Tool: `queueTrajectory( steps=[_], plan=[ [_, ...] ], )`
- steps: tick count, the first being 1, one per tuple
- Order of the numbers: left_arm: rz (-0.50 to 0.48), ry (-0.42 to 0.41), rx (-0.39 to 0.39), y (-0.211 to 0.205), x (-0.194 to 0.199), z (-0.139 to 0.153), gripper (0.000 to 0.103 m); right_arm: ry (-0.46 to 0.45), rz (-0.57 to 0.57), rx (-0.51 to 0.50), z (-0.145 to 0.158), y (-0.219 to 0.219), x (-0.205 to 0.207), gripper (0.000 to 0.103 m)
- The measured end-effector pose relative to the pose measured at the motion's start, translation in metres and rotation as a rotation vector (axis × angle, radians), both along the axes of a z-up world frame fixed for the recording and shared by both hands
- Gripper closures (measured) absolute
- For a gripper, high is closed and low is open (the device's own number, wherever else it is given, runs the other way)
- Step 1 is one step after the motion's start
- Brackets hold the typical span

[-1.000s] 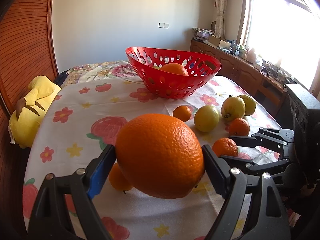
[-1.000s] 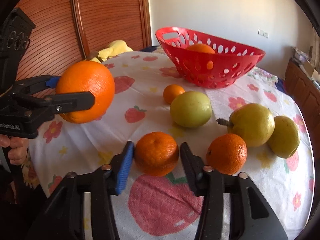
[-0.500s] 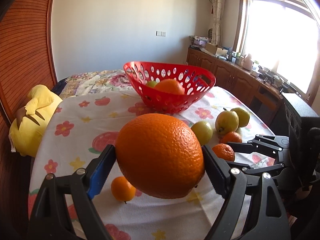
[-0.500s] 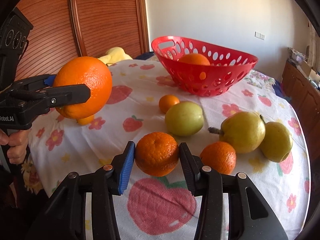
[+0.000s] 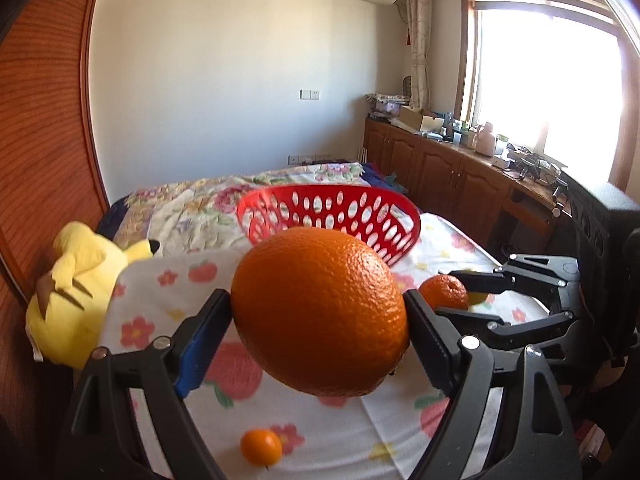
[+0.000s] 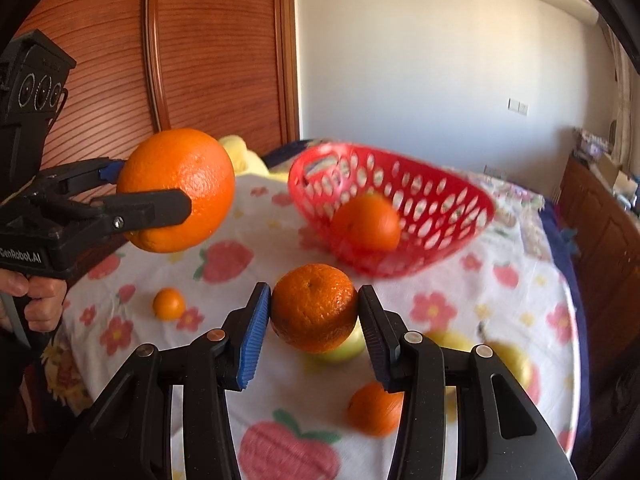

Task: Organize fruits
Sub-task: 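Carry the orange and tangerine over the red basket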

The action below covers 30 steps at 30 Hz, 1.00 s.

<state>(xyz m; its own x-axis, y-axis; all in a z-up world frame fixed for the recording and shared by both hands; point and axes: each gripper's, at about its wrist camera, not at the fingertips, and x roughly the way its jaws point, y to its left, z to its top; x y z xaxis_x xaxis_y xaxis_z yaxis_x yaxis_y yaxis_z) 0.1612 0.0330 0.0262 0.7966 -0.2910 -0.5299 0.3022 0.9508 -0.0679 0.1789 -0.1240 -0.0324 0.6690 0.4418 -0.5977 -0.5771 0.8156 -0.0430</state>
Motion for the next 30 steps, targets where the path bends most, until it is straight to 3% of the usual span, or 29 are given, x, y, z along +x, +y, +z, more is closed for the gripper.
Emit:
queueTrajectory(
  steps=[8, 16, 30],
  plan=[
    [-0.031, -0.006, 0.009, -0.014, 0.039, 0.019, 0.018, -0.032, -0.010, 0.021, 0.027, -0.011, 0.036, 0.058],
    [-0.049, 0.005, 0.029, -0.036, 0.085, 0.030, 0.018, -0.008, -0.024, 0.029, 0.032, -0.024, 0.074, 0.058],
    [-0.068, 0.088, 0.098, -0.078, 0.156, 0.009, 0.018, 0.024, -0.038, 0.039, 0.024, -0.049, 0.128, 0.058]
  ],
)
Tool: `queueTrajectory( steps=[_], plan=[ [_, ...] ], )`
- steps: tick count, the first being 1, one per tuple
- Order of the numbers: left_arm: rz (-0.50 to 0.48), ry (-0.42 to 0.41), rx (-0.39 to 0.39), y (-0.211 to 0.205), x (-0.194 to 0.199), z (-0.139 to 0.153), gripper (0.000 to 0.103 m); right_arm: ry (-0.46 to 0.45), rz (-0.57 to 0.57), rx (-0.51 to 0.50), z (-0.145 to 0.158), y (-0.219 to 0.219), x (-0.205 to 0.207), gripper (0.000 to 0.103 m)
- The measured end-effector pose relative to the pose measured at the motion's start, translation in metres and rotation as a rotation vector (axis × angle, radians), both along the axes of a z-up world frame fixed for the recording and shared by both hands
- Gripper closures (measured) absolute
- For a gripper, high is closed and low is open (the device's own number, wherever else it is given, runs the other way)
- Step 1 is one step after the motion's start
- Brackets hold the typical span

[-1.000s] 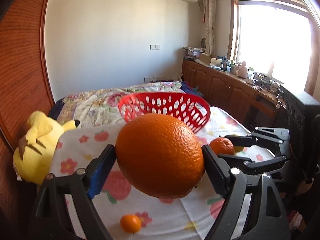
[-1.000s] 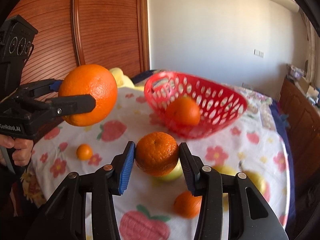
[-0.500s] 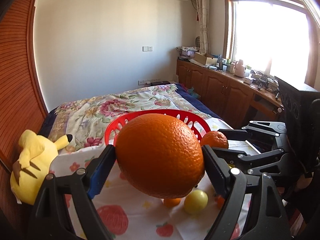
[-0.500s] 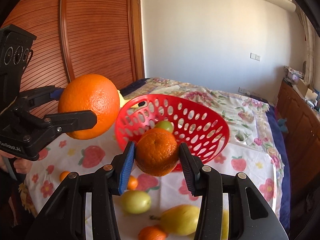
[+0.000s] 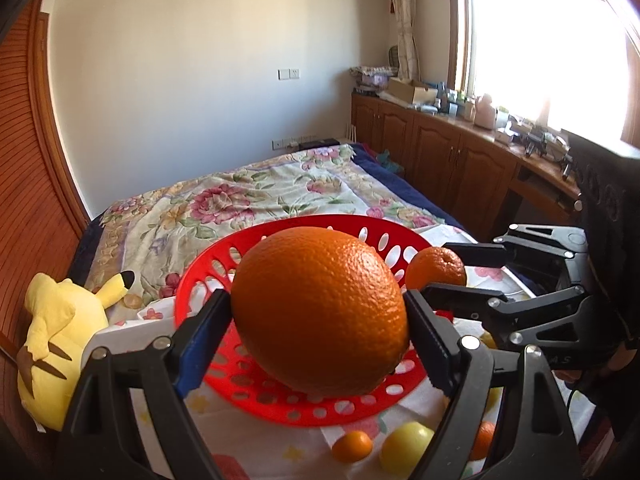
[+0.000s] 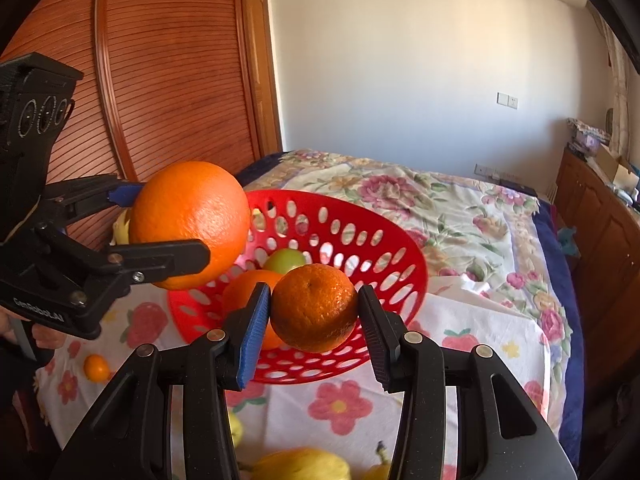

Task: Organize fruits
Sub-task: 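Carry the orange and tangerine over the red basket, then open both tools to release the orange and tangerine into the basket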

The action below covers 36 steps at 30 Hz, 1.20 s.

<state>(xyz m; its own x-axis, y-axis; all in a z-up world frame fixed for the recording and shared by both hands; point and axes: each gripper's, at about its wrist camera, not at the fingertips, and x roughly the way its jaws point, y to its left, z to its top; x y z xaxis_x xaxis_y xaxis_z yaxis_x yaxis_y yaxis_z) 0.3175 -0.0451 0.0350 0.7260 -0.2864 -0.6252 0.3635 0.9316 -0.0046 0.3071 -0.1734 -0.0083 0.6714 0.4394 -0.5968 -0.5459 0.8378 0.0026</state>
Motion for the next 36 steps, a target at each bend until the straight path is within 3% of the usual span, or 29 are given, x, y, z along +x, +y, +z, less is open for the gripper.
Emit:
queueTrajectory(
  steps=[12, 27, 30, 36],
  plan=[
    [-0.017, 0.091, 0.042, -0.033, 0.060, -0.030, 0.018, 0.005, -0.011, 0.004, -0.004, -0.018, 0.030, 0.057],
    [-0.026, 0.134, 0.083, -0.053, 0.089, -0.042, 0.018, 0.015, -0.011, 0.012, -0.011, -0.019, 0.045, 0.057],
    [-0.027, 0.124, 0.089, -0.058, 0.090, -0.041, 0.025, 0.017, -0.011, 0.011, -0.013, -0.020, 0.047, 0.057],
    [-0.015, 0.119, 0.108, -0.057, 0.090, -0.040, 0.025, 0.019, -0.006, 0.015, -0.016, -0.023, 0.048, 0.057]
  ],
)
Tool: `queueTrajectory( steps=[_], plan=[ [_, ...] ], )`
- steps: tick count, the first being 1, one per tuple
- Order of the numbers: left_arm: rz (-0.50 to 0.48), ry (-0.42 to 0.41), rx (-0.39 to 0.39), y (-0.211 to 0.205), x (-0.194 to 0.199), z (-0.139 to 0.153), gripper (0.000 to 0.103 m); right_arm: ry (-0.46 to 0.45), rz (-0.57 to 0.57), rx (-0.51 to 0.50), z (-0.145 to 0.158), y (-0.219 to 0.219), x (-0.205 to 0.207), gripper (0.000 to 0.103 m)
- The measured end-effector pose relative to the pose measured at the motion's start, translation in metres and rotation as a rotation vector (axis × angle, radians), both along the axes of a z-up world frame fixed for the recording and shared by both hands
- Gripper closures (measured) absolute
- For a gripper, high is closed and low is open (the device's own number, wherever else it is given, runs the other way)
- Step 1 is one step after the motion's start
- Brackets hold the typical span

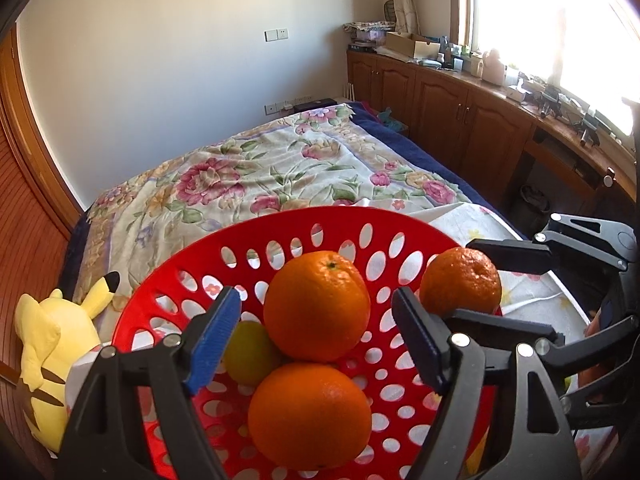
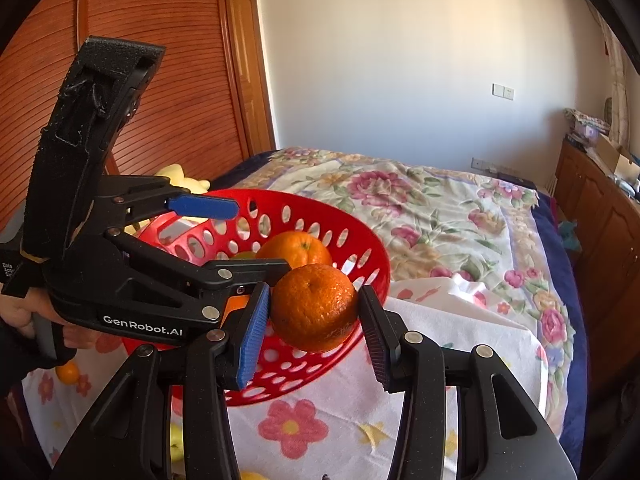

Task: Organize fruits
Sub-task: 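Open both tools to release the orange and tangerine into the basket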

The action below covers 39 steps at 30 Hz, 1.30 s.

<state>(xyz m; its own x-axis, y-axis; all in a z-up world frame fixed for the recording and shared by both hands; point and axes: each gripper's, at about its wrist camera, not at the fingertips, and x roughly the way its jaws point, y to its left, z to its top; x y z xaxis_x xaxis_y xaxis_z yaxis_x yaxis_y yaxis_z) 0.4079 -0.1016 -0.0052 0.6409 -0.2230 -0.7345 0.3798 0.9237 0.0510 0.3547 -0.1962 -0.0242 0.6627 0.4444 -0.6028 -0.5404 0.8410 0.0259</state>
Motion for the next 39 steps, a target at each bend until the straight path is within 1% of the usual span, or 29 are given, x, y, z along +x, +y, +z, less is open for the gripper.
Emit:
queueTrajectory(
  steps=[6, 12, 20, 25, 31, 34, 35, 39],
  plan=[
    [0.022, 0.003, -0.017, 0.014, -0.008, -0.005, 0.025, 0.013, 0.009, -0.009, -0.006, 0.001, -0.001, 0.057],
    [0.041, -0.025, -0.059, 0.030, -0.028, 0.002, 0.025, 0.021, 0.031, -0.026, -0.011, 0.013, -0.006, 0.057],
    [0.069, -0.070, -0.061, 0.051, -0.053, 0.010, 0.025, 0.031, 0.041, -0.047, -0.019, 0.025, -0.010, 0.057],
    [0.071, -0.079, -0.059, 0.060, -0.064, 0.013, 0.025, 0.037, 0.038, -0.061, -0.021, 0.032, -0.013, 0.057],
    [0.079, -0.088, -0.076, 0.068, -0.074, 0.015, 0.025, 0.040, 0.023, -0.066, -0.020, 0.034, -0.016, 0.056],
    [0.082, -0.092, -0.078, 0.069, -0.081, 0.017, 0.025, 0.036, 0.019, -0.052, -0.016, 0.033, -0.019, 0.055],
    [0.084, -0.097, -0.075, 0.070, -0.083, 0.018, 0.025, 0.035, 0.017, -0.049, -0.015, 0.033, -0.020, 0.053],
    [0.098, -0.115, -0.075, 0.077, -0.097, 0.022, 0.024, 0.021, 0.003, -0.043, -0.009, 0.032, -0.027, 0.053]
  ],
)
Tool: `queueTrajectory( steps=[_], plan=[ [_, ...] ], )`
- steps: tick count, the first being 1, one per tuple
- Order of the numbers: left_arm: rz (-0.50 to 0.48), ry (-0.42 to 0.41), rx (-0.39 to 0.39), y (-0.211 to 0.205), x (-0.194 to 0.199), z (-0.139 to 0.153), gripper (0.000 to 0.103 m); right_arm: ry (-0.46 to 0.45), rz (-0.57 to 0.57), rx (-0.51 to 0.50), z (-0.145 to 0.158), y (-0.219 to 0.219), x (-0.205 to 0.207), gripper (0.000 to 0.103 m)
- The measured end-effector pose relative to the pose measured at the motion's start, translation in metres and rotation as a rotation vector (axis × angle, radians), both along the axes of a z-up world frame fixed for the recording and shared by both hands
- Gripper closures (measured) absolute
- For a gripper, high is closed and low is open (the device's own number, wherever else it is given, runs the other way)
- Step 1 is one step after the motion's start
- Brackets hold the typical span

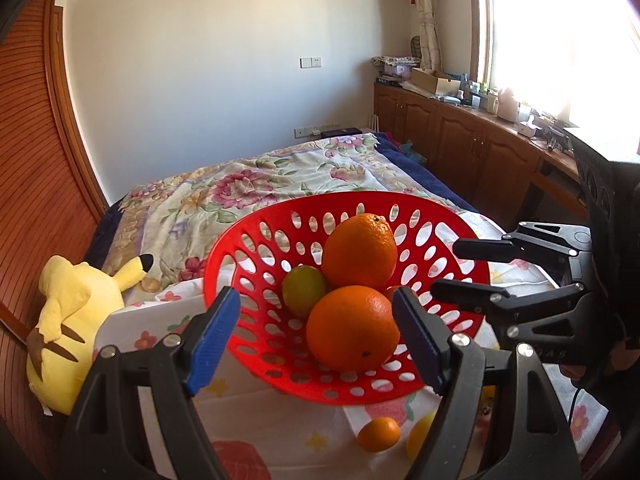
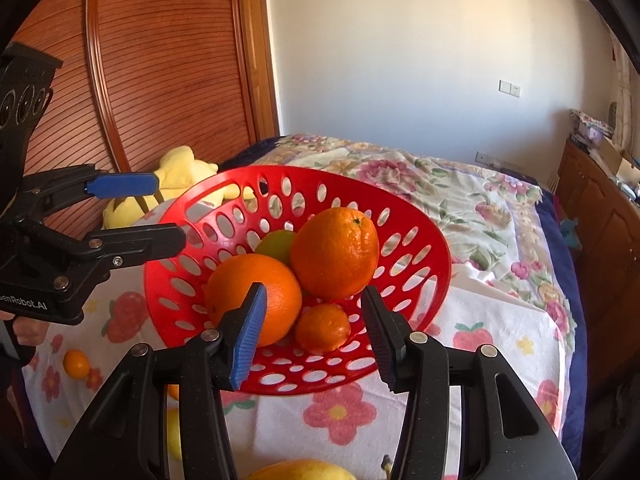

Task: Organize fruits
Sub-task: 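Open both tools to release the orange and tangerine into the basket, then move both open tools away from the basket toward the loose fruit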

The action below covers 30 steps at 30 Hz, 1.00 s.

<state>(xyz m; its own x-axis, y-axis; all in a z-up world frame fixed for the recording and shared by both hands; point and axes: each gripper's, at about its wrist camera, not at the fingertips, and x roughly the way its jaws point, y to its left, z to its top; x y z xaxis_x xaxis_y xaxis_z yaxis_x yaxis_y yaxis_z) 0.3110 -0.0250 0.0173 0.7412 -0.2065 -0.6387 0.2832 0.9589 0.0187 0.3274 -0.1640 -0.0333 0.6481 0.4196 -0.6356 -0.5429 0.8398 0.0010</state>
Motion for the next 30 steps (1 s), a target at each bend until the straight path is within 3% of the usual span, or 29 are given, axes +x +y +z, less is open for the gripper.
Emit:
queueTrajectory(
  steps=[15, 24, 30],
  plan=[
    [0.016, -0.049, -0.024, 0.024, -0.089, 0.000, 0.020, -0.020, -0.076, 0.031, 0.009, -0.025, -0.084, 0.049],
    [0.037, -0.034, -0.026, 0.044, -0.137, -0.029, 0.019, -0.021, -0.157, 0.043, -0.005, -0.039, -0.134, 0.047],
    [0.077, -0.018, -0.020, 0.063, -0.153, -0.065, 0.019, 0.008, -0.190, 0.070, -0.019, -0.046, -0.152, 0.047]
  ],
)
